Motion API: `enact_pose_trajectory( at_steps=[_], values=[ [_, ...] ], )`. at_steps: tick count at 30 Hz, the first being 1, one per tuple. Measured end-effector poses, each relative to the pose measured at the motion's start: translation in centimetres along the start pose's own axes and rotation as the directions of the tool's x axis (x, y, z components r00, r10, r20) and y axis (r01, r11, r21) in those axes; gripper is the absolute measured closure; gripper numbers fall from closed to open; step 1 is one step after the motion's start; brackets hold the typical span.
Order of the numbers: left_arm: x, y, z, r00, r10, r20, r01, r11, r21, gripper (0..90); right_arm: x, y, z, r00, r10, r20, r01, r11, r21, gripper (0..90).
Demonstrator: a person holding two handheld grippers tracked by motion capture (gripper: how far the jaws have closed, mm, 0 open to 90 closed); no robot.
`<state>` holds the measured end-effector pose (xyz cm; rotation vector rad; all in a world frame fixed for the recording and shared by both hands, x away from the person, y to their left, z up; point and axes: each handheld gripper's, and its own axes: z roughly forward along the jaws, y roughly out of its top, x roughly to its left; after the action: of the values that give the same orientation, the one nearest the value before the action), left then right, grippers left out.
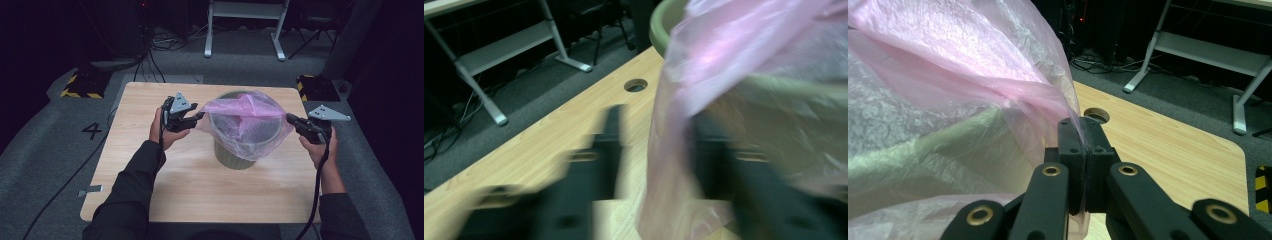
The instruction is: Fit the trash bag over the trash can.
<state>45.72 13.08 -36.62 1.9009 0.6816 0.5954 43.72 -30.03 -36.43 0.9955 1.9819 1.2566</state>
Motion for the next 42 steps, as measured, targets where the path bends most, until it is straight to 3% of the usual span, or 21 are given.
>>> enact_pose_trajectory(
  at_steps=[2,6,9,12,14,17,19,20,22,26,29,32,35,37,38,41,42],
  values=[
    [-0.2,-0.1,-1.2,1.0000,-0.006,0.000,0.006,0.9993,-0.037,30.6,0.0,0.0,-0.2,1.0000,0.002,-0.008,-0.002,1.000,-0.006,89.7],
    [-0.8,-0.7,-4.0,0.9995,-0.017,0.026,0.019,0.9958,-0.089,23.6,0.2,0.1,-0.8,0.9999,-0.008,-0.013,0.008,1.000,-0.011,89.4],
    [-2.3,-1.2,-5.8,0.9986,0.022,0.048,-0.017,0.9949,-0.099,20.2,0.5,0.2,-1.3,0.9995,-0.027,-0.014,0.027,1.000,-0.012,88.1],
    [-4.5,-1.9,-6.5,0.9912,0.062,0.117,-0.049,0.9931,-0.107,15.7,0.8,0.4,-1.8,0.9984,-0.042,-0.038,0.042,0.999,-0.007,84.9],
    [-6.0,-2.1,-6.3,0.9830,0.064,0.172,-0.047,0.9939,-0.099,15.3,1.1,0.6,-2.0,0.9978,-0.054,-0.038,0.053,0.999,-0.009,83.7],
    [-7.8,-2.1,-5.2,0.9782,0.078,0.193,-0.062,0.9944,-0.085,15.4,1.7,1.0,-2.4,0.9938,-0.081,-0.076,0.080,0.997,-0.012,72.4],
    [-8.4,-2.1,-4.4,0.9792,0.085,0.185,-0.073,0.9950,-0.068,15.7,2.2,1.3,-2.6,0.9920,-0.098,-0.080,0.097,0.995,-0.011,58.3],
    [-8.5,-2.1,-4.0,0.9766,0.093,0.194,-0.083,0.9947,-0.062,16.3,2.4,1.5,-2.7,0.9940,-0.089,-0.064,0.088,0.996,-0.012,49.8],
    [-8.7,-2.1,-3.2,0.9807,0.082,0.178,-0.075,0.9961,-0.048,22.9,2.5,1.9,-3.1,0.9970,-0.066,-0.041,0.066,0.998,-0.014,35.5],
    [-9.0,-2.0,-2.3,0.9828,0.098,0.157,-0.093,0.9950,-0.034,28.9,2.8,2.7,-4.2,0.9930,-0.114,-0.032,0.113,0.993,-0.020,26.3],
    [-8.6,-2.2,-1.8,0.9854,0.081,0.150,-0.079,0.9967,-0.020,29.9,3.3,3.4,-5.2,0.9900,-0.128,-0.059,0.124,0.990,-0.065,25.1],
    [-8.3,-2.2,-1.6,0.9842,0.068,0.163,-0.064,0.9976,-0.026,28.3,3.9,4.4,-5.0,0.9811,-0.151,-0.121,0.143,0.987,-0.073,25.1],
    [-8.3,-2.2,-1.4,0.9856,0.076,0.151,-0.072,0.9968,-0.035,32.3,4.9,5.8,-3.1,0.9666,-0.207,-0.151,0.208,0.978,-0.012,27.7],
    [-8.2,-2.2,-1.3,0.9850,0.093,0.145,-0.088,0.9952,-0.043,42.7,5.4,6.5,-1.8,0.9550,-0.250,-0.159,0.260,0.964,0.047,34.8],
    [-8.2,-2.2,-1.3,0.9859,0.103,0.132,-0.098,0.9943,-0.042,47.6,5.7,6.9,-1.0,0.9436,-0.283,-0.171,0.300,0.950,0.081,40.8],
    [-8.1,-2.2,-1.0,0.9855,0.127,0.112,-0.123,0.9916,-0.039,63.0,6.3,7.6,0.6,0.9250,-0.320,-0.205,0.351,0.926,0.139,58.7],
    [-8.0,-2.1,-1.0,0.9857,0.135,0.100,-0.132,0.9905,-0.038,68.1,6.5,7.8,1.0,0.9251,-0.322,-0.201,0.355,0.922,0.157,64.2]
  ],
)
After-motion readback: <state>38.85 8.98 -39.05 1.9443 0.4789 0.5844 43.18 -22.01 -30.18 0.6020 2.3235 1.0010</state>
